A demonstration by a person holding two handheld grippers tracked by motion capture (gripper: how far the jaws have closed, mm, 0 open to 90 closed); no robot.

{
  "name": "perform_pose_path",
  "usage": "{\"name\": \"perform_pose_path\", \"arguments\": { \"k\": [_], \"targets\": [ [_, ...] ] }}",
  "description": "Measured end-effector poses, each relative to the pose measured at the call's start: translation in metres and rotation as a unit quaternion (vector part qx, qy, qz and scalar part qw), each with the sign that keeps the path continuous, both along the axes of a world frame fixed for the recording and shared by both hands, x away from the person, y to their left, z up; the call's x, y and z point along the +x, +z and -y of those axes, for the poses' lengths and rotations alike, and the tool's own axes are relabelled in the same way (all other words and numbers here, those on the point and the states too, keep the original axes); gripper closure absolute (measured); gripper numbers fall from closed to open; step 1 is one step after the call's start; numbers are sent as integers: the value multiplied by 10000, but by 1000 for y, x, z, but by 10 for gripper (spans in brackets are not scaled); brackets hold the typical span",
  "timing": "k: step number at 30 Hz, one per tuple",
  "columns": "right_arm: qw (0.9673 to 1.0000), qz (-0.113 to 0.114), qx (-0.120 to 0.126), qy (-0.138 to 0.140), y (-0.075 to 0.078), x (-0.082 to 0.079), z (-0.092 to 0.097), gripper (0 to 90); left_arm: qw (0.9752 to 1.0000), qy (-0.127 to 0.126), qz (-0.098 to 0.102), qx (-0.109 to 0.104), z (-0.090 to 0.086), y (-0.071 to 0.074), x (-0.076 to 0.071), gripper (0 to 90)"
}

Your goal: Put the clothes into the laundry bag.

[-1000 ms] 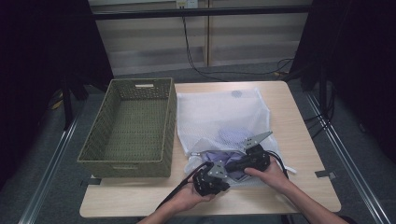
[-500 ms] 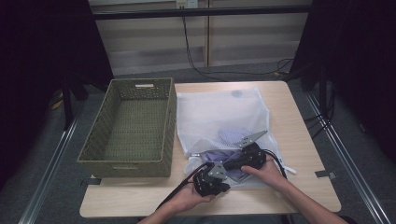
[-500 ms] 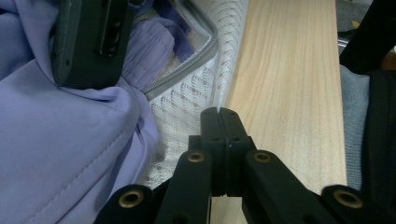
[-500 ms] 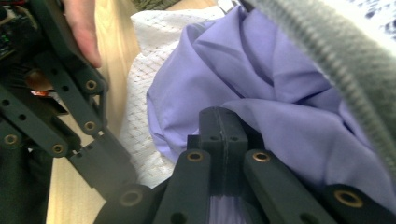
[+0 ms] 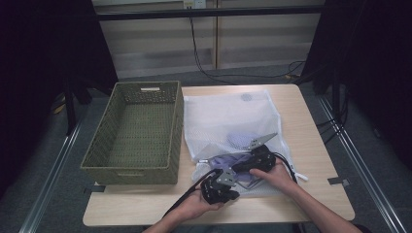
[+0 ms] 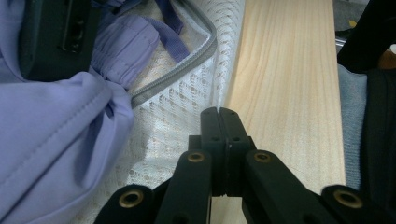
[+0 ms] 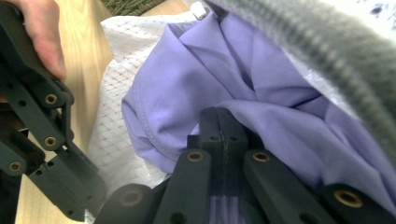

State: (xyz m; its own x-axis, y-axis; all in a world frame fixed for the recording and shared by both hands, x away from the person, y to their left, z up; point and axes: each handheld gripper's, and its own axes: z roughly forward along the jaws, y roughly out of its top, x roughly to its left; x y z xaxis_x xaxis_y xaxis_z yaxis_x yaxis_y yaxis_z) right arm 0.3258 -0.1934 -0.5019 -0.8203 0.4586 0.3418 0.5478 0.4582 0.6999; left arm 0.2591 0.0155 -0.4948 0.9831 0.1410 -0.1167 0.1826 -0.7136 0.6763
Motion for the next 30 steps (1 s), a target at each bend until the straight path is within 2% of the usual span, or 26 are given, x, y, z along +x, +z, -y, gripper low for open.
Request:
{"name": "perform_pose_path", "arguments": {
  "k": [10, 18, 30],
  "targets": [
    [9998, 63, -68, -196, -1, 10, 2, 900, 10000, -33, -30, -14, 0, 0, 0, 900],
    [9996, 84, -60, -250, -1, 15, 3, 900, 10000, 8, -13, -78, 0, -1, 1, 900],
    [9992, 101, -105, -385, -2, 25, 3, 900, 10000, -1, 5, -63, 0, -1, 1, 900]
  ]
}}
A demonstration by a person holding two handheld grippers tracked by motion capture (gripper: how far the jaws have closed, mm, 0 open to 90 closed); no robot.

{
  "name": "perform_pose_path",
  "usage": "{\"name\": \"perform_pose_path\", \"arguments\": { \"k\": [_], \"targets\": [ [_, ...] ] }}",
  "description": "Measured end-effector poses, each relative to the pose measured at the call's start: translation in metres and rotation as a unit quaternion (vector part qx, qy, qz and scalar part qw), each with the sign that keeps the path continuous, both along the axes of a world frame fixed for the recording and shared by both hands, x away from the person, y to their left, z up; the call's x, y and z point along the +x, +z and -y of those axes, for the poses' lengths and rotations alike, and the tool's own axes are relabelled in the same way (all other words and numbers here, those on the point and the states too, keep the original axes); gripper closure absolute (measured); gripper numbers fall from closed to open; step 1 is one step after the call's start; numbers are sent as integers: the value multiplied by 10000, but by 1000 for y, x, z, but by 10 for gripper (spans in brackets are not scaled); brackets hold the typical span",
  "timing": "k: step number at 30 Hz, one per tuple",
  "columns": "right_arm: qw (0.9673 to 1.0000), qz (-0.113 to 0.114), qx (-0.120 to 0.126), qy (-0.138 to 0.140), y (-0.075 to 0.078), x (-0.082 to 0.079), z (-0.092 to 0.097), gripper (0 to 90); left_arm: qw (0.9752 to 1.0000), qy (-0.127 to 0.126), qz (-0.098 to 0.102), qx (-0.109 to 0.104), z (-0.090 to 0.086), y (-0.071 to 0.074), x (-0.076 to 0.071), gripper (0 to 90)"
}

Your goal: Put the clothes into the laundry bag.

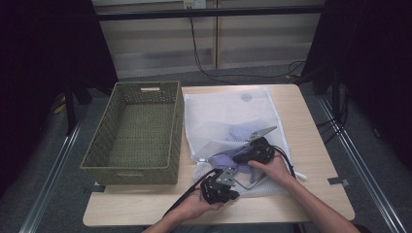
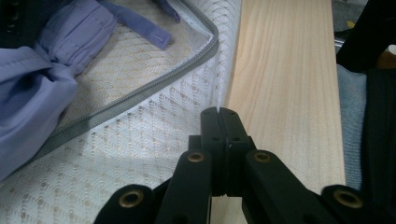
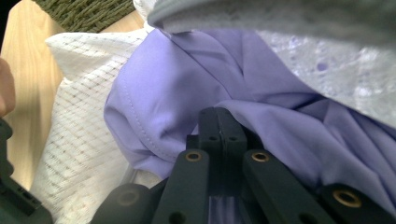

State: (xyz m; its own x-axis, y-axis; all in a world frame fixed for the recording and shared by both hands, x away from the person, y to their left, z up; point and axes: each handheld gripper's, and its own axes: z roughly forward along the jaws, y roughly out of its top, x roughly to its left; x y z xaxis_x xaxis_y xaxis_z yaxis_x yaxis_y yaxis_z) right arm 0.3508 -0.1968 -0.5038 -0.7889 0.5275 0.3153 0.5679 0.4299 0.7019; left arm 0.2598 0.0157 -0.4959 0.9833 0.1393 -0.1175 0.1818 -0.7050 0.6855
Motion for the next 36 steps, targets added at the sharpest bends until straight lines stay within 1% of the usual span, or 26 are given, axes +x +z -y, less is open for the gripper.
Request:
{"name": "perform_pose_path", "arguments": {
  "k": [1, 2, 4, 5, 6, 7, 8, 9, 10, 12, 15, 16, 17, 18, 19, 22, 25, 26, 28, 30, 31, 32, 33, 34, 35, 36],
  "targets": [
    [10000, -28, 3, -18, 0, 0, 0, 900, 10000, -14, -26, 1, 0, 0, 0, 900],
    [10000, 22, 4, -4, 0, 2, 0, 900, 10000, -13, -38, 83, -1, 1, 0, 900],
    [10000, 22, 3, -42, 0, 3, 0, 900, 10000, 5, -27, 49, 0, 1, 0, 900],
    [10000, 5, 4, -51, 0, 3, 0, 900, 10000, -60, -61, 23, -1, 1, 1, 900],
    [10000, 20, -5, -62, 0, 4, 0, 900, 10000, -4, -22, -4, 0, 0, 0, 900],
    [10000, 43, -13, -82, 0, 5, 0, 900, 10000, -20, -60, 52, -1, 1, 0, 900],
    [10000, 26, 2, -90, 0, 5, 0, 900, 9999, -14, -38, 120, -1, 2, 0, 900],
    [9999, 35, -11, -102, 0, 6, 0, 900, 9999, -14, -33, 114, -1, 2, 0, 900],
    [9999, 43, 32, -115, -1, 8, 0, 900, 9999, -15, -36, 115, -1, 2, 1, 900],
    [9999, 24, 16, -147, 0, 10, 1, 900, 9999, -9, -42, 109, -1, 2, 1, 900],
    [9997, 61, -1, -238, 0, 14, 1, 900, 9999, 0, -24, 108, -1, 2, 0, 900],
    [9997, 51, -4, -257, 0, 15, 1, 900, 10000, 12, -7, -1, 0, 0, 0, 900],
    [9996, 92, 10, -269, -1, 16, 2, 900, 10000, 8, -16, -4, 0, 0, 0, 900],
    [9995, 105, 7, -295, 0, 17, 2, 900, 10000, -8, -57, 15, -1, 0, 0, 900],
    [9994, 66, 9, -339, 0, 17, 2, 900, 10000, 5, -29, 70, -1, 1, 0, 900],
    [9992, 72, 22, -402, 0, 20, 3, 900, 9999, -9, -34, 146, -1, 2, 0, 900],
    [9988, 83, -25, -474, 1, 24, 3, 900, 9999, 20, -51, 107, -1, 2, 0, 900],
    [9987, 107, -25, -505, 1, 25, 3, 900, 10000, 25, -77, 3, -1, 0, 0, 900],
    [9982, 160, -55, -570, 2, 27, 3, 897, 10000, 35, -72, -35, -1, -1, 0, 900],
    [9975, 238, 2, -670, 2, 29, 4, 893, 10000, 35, -80, -18, 0, 0, 1, 900],
    [9972, 260, 2, -698, 2, 30, 4, 893, 10000, 25, -63, 49, 0, 1, 1, 900],
    [9970, 247, 13, -728, 1, 31, 4, 894, 10000, 29, -89, -23, 0, 0, 1, 900],
    [9969, 265, 26, -739, 1, 32, 4, 894, 9999, 1, -111, 22, 0, 0, 1, 900],
    [9968, 277, 42, -755, 1, 33, 4, 894, 10000, 30, -91, -19, 0, 0, 1, 900],
    [9964, 252, 57, -802, 1, 33, 4, 893, 10000, 21, -80, -12, 0, 0, 1, 900],
    [9963, 280, 53, -814, 1, 34, 4, 894, 10000, 28, -90, -14, 0, 0, 1, 900]
  ]
}}
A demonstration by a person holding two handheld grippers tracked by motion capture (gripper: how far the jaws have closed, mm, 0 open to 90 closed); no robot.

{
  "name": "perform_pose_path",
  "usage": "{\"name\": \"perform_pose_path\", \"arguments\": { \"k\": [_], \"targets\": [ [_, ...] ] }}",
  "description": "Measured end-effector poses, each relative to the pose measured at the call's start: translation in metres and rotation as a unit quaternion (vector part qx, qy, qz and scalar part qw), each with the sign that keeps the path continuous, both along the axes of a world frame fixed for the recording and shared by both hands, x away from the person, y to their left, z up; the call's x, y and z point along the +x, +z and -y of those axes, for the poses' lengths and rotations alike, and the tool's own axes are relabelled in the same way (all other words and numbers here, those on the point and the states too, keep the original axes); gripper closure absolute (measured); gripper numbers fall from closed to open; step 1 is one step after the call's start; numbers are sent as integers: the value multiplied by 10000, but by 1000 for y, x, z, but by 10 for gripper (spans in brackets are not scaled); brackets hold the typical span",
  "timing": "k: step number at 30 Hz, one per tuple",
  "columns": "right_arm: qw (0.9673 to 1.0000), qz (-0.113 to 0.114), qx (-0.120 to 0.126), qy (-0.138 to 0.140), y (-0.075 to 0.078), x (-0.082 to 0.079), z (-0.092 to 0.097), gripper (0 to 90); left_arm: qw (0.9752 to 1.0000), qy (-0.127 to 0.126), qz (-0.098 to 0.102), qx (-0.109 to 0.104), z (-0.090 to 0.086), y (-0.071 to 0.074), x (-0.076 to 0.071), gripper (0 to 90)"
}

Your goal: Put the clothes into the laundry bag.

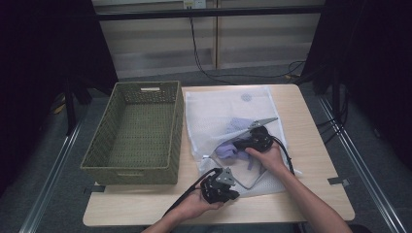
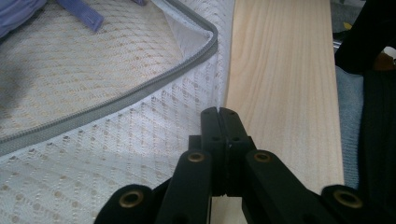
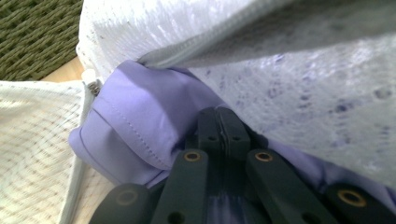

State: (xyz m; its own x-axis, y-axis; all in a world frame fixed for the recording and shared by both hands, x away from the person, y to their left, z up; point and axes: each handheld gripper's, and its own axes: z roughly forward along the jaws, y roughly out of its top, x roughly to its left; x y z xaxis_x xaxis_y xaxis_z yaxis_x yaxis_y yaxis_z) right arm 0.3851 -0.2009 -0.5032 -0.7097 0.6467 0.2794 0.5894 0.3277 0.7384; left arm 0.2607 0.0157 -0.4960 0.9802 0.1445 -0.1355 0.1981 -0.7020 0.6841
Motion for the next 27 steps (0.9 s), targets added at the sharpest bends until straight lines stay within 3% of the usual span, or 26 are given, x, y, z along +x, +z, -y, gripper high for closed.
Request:
{"name": "perform_pose_path", "arguments": {
  "k": [2, 7, 9, 20, 23, 25, 27],
  "targets": [
    [10000, 22, -13, -7, 0, 2, 0, 893, 9999, -41, -13, 91, -1, 1, 1, 900],
    [9999, 97, -40, -126, 1, 8, 0, 880, 9999, -49, -22, 88, -1, 1, 1, 900],
    [9997, 140, -44, -175, 1, 11, -1, 871, 10000, -35, -10, -18, 0, 0, 1, 900],
    [9991, 109, 24, -400, 0, 23, -1, 850, 9999, -91, -22, 47, 0, 1, 2, 900],
    [9989, 128, -33, -455, 1, 27, -2, 842, 9999, -120, 60, 87, 0, 2, 1, 900],
    [9989, 125, -64, -450, 2, 29, -4, 839, 9999, -104, 48, 29, 0, 1, 1, 900],
    [9988, 116, -75, -478, 3, 33, -4, 839, 9998, -152, 19, 106, 0, 2, 2, 900]
  ]
}}
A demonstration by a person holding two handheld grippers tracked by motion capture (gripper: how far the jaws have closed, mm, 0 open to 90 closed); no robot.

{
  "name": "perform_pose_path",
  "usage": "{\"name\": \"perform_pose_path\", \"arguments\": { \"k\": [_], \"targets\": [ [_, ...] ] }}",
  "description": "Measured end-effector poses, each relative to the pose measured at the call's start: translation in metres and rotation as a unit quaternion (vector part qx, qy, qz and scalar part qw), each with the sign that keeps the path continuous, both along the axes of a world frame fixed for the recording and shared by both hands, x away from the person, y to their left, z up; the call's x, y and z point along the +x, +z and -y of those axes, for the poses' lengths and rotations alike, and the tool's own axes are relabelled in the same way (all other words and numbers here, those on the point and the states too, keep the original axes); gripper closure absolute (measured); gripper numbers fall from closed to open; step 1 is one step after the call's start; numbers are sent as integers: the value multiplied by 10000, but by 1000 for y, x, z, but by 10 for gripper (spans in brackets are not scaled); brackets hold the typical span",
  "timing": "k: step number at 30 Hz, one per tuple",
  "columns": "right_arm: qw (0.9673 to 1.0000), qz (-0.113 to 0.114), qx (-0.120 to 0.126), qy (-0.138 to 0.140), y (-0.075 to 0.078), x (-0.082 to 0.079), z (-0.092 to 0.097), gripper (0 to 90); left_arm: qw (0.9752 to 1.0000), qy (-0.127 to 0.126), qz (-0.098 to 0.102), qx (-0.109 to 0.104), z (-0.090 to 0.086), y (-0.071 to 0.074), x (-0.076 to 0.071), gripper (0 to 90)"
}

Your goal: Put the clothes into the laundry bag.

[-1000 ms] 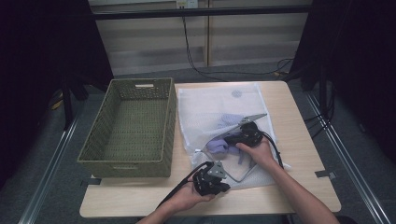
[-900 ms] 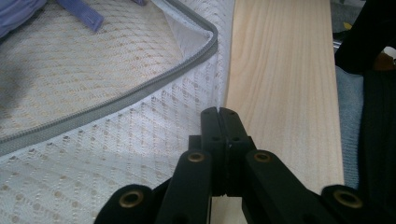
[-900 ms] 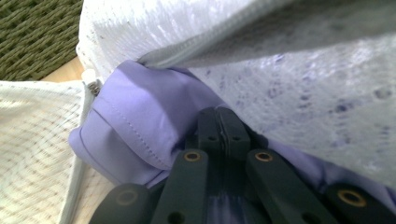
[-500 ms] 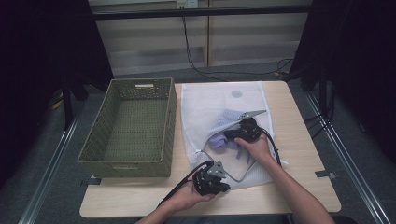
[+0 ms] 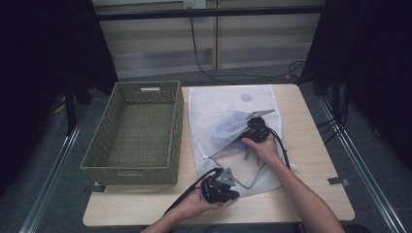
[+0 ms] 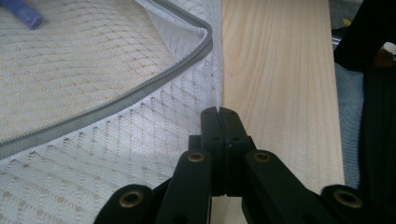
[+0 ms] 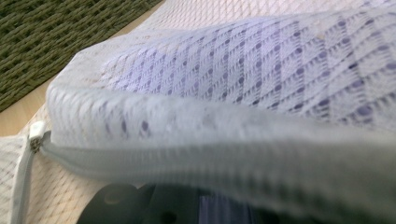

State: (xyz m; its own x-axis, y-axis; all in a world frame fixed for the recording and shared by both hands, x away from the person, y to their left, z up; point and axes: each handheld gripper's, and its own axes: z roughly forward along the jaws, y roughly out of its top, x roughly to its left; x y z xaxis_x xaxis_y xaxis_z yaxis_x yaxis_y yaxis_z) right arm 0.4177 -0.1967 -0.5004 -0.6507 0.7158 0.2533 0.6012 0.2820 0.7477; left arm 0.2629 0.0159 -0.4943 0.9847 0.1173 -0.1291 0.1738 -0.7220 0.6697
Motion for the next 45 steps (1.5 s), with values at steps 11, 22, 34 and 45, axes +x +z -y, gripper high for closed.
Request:
{"name": "perform_pose_path", "arguments": {
  "k": [11, 22, 34, 45],
  "targets": [
    [9997, 84, 94, -203, -3, 13, -3, 827, 10000, 21, 23, 10, 0, 0, -1, 900],
    [9991, -91, 294, 300, 6, -6, 3, 707, 9999, 94, -32, -111, 0, -2, -1, 900],
    [9963, -15, 475, 716, 24, -44, 36, 623, 9999, 88, -36, -106, 0, -2, -1, 900],
    [9936, 239, 910, 626, 46, -46, 59, 578, 9998, 132, -43, -151, 0, -2, -1, 900]
  ]
}}
